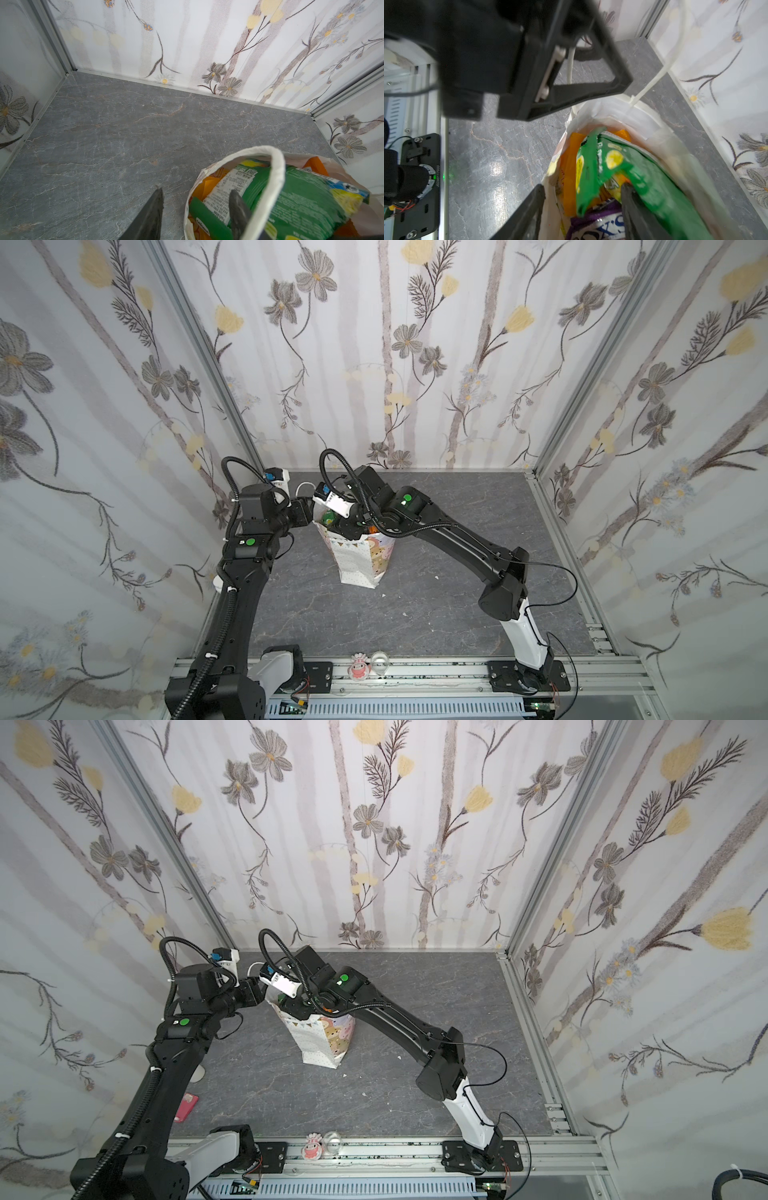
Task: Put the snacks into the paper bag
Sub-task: 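Lower the green packet into the paper bag and open the right gripper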
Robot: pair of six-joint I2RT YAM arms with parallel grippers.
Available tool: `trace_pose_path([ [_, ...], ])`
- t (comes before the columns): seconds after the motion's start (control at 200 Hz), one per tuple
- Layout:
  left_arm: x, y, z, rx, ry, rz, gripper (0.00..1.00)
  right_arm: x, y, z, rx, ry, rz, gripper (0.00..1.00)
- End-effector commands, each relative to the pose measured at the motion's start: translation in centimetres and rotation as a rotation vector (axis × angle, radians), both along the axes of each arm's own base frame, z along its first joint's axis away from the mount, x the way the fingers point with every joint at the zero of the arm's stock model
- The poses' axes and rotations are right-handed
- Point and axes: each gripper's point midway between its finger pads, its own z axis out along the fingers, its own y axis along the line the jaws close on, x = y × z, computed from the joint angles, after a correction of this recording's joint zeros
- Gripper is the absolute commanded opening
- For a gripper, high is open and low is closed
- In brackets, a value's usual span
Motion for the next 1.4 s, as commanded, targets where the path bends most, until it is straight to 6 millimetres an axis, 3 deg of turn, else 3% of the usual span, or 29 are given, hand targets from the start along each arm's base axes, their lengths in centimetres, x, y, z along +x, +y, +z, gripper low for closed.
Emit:
trace_pose_path([
  [0.0, 0.3, -0.1, 0.7, 0.0, -0.034, -0.011, 0.51, -1.3, -0.2, 4.3, 0.128, 0.027, 0.043, 0.54],
  [0.12, 0.2, -0.1, 0.7, 0.001, -0.034, -0.01, 0.51, -1.0, -1.3, 4.8, 0.121, 0.035, 0.021, 0.47],
  [0.355, 0.2, -0.1, 0.7, 0.001, -0.035, -0.012, 0.51, 1.5, -2.2, 3.1, 0.059, 0.0, -0.052, 0.39],
  [0.534, 0.3, -0.2, 0.6, -0.001, -0.033, -0.011, 0.51, 3.4, -2.2, -0.1, 0.007, 0.024, -0.077, 0.16],
  [0.689, 0.3, -0.1, 0.5, -0.001, -0.031, -0.011, 0.51, 2.9, -1.9, -3.2, -0.066, 0.065, -0.033, 0.0],
  [0.939, 0.3, -0.3, 0.7, -0.007, -0.035, -0.017, 0.51, 2.8, -3.4, -9.2, -0.259, 0.113, -0.023, 0.0],
  [1.039, 0.3, -0.5, 0.6, -0.01, -0.033, -0.027, 0.51, 3.1, -3.9, -10.6, -0.308, 0.116, -0.045, 0.0],
  [1.154, 0.3, -0.6, 0.7, -0.012, -0.036, -0.032, 0.51, 3.6, -3.9, -8.8, -0.267, 0.085, -0.072, 0.0],
  [1.274, 0.3, -0.6, 1.4, -0.021, -0.049, -0.031, 0.51, 4.2, -3.5, -4.2, -0.15, 0.018, -0.11, 0.04],
  [1.394, 0.3, 0.1, 2.7, -0.003, -0.06, 0.012, 0.55, 4.3, -3.3, 1.7, 0.01, -0.042, -0.15, 0.29],
])
